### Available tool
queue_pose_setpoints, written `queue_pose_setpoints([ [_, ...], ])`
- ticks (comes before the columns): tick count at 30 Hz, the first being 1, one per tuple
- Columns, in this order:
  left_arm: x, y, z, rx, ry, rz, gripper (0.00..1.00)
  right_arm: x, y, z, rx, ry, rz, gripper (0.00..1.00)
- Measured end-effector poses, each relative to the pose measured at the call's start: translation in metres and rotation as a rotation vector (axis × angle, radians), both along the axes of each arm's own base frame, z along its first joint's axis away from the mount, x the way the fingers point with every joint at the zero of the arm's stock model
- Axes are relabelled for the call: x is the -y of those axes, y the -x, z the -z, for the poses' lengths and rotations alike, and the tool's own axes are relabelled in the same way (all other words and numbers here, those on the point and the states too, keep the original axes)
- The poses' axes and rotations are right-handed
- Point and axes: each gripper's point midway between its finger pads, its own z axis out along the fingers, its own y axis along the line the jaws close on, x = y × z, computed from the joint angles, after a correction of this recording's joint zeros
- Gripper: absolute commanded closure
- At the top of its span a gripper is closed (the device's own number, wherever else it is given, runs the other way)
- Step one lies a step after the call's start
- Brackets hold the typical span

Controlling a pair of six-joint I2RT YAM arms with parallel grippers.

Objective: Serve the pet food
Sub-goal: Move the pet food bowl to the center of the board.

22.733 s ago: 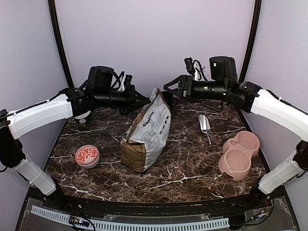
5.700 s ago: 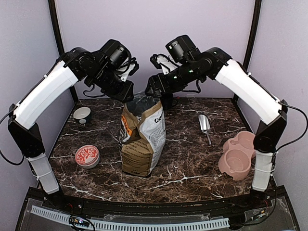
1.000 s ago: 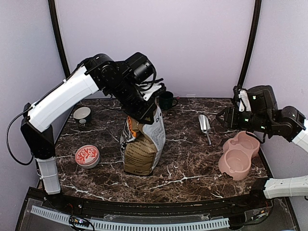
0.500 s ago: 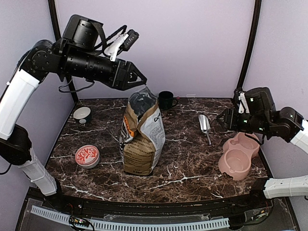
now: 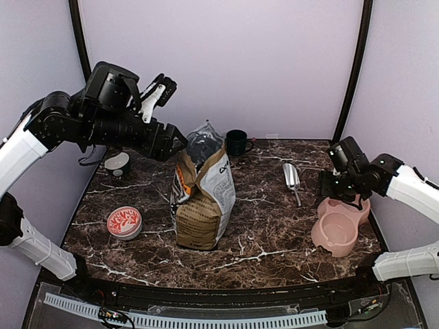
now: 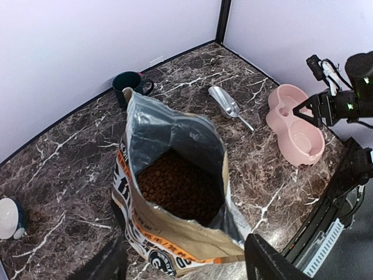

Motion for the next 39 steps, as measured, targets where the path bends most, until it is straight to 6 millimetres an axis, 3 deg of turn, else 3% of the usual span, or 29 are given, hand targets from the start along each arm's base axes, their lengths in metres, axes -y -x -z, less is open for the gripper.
queue_pose_setpoints([
  [4, -0.019, 0.002, 0.006, 0.018, -0.010, -0.044, 0.10, 0.015, -0.016, 0.029, -0.104, 0.045, 0.035, 0.37],
  [8, -0.030, 0.005, 0.014, 0.014, -0.019, -0.064, 0.09, 0.030, -0.027, 0.064, -0.245, 0.078, 0.048, 0.38],
  [13, -0.038, 0.010, 0.044, -0.029, -0.069, -0.075, 0.09, 0.047, -0.041, 0.094, -0.362, 0.102, 0.059, 0.43],
  [18, -0.047, 0.015, 0.063, -0.056, -0.094, -0.089, 0.09, 0.054, -0.055, 0.107, -0.398, 0.099, 0.059, 0.48],
  [22, -0.056, 0.018, 0.060, -0.044, -0.076, -0.102, 0.09, 0.052, -0.059, 0.119, -0.425, 0.095, 0.043, 0.52],
  [28, -0.063, 0.018, 0.051, -0.019, -0.058, -0.120, 0.10, 0.047, -0.060, 0.129, -0.448, 0.086, 0.015, 0.74],
  [33, -0.063, 0.017, 0.051, -0.015, -0.059, -0.125, 0.10, 0.043, -0.063, 0.132, -0.442, 0.076, -0.018, 0.85],
  [39, -0.061, 0.015, 0.052, -0.012, -0.058, -0.129, 0.12, 0.034, -0.067, 0.130, -0.421, 0.048, -0.074, 0.90],
])
